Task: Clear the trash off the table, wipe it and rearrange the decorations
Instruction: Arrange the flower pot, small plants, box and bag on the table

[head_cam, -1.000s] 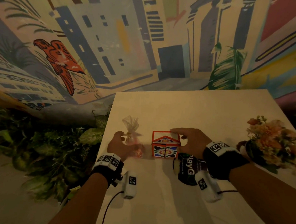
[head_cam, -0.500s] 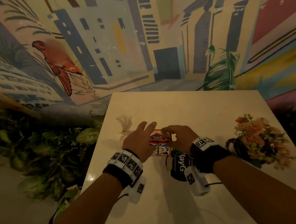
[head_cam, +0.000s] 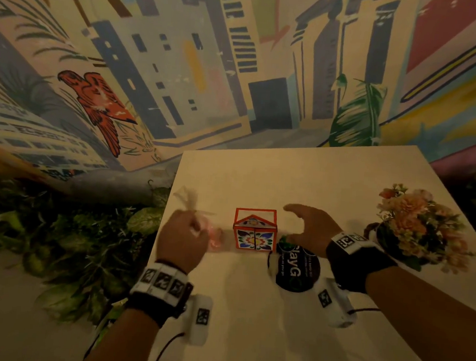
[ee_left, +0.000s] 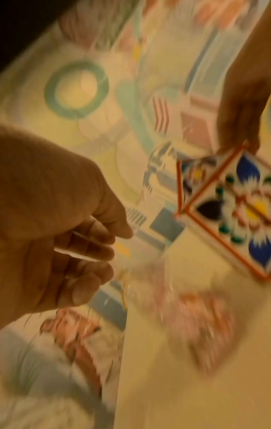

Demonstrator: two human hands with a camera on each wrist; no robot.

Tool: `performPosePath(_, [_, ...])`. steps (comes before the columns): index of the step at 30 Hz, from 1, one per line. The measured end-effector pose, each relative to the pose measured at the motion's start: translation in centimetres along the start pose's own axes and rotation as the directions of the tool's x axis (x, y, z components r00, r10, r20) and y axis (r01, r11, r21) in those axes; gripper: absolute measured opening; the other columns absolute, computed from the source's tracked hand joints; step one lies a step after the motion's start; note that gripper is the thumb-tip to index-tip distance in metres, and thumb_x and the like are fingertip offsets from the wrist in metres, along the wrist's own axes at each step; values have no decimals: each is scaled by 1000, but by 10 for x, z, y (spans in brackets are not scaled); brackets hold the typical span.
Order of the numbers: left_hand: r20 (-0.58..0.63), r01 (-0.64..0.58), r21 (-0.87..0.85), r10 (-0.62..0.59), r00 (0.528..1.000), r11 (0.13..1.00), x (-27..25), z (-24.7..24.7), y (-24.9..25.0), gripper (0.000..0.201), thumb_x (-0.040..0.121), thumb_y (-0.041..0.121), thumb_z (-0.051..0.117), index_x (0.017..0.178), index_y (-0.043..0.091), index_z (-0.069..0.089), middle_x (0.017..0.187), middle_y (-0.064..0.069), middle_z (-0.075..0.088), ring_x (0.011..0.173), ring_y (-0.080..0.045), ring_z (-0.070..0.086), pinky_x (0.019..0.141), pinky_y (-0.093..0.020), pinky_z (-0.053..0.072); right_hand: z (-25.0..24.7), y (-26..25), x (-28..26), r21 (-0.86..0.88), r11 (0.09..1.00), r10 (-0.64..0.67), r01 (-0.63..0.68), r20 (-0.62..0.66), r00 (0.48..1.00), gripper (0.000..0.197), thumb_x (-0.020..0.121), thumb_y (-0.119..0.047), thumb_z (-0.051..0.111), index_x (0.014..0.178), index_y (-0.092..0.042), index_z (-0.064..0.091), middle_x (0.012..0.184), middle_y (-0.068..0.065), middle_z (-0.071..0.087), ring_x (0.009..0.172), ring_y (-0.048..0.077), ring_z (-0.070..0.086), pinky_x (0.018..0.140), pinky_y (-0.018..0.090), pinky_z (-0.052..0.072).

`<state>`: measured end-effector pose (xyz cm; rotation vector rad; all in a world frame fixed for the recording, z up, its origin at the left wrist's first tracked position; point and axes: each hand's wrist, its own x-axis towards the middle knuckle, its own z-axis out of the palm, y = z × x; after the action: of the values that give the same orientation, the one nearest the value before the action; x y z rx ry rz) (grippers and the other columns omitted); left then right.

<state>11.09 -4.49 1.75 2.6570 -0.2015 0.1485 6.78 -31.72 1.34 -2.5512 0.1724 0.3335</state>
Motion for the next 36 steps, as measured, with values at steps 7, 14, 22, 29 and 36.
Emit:
performPosePath(7, [237, 373, 18, -366, 900, 928, -3, 32, -48, 40, 67, 39, 80, 87, 15, 55, 87, -4, 61, 82, -22, 58, 72, -30, 47, 30, 19, -3, -161, 982, 116, -101, 88, 989, 74, 75, -34, 74, 140, -24, 40, 143, 4, 44, 130, 24, 44, 105, 35, 40])
performPosePath(14, [305, 428, -292, -341, 889, 855, 17, 64, -41, 58, 66, 30, 82, 116, 15, 59, 109, -4, 65, 105, -26, 62, 85, -31, 48, 42, 9, 9, -286, 957, 73, -47, 82, 994, 55, 79, -34, 69, 130, -20, 52, 130, 5, 54, 119, 26, 51, 100, 37, 45])
performPosePath(22, [280, 406, -248, -336, 899, 880, 20, 74, -25, 27, 76, 31, 74, 80, 18, 51, 69, 8, 49, 66, -8, 53, 55, -16, 33, 46, 12, 16, -309, 951, 43, -29, 41, 998, 39, 88, -36, 59, 123, -20, 59, 122, 6, 59, 112, 26, 54, 96, 37, 45])
performPosePath(29, [211, 456, -235, -413, 886, 858, 14, 75, -36, 57, 60, 52, 78, 103, 19, 60, 98, 3, 62, 86, -14, 61, 66, -21, 45, 38, 16, 7, -274, 961, 29, -20, 32, 999, 61, 84, -32, 64, 140, -23, 40, 141, 2, 45, 126, 25, 43, 104, 39, 39])
performPosePath(36, [185, -112, -170, 143, 972, 979, -80, 77, 5, 10, 75, 21, 71, 77, 22, 61, 79, 5, 59, 65, -10, 53, 65, -17, 37, 44, 53, -90, -39, 999, -10, 6, -92, 996, 16, 88, -16, 57, 99, -26, 52, 106, -2, 51, 85, 12, 45, 73, 21, 36])
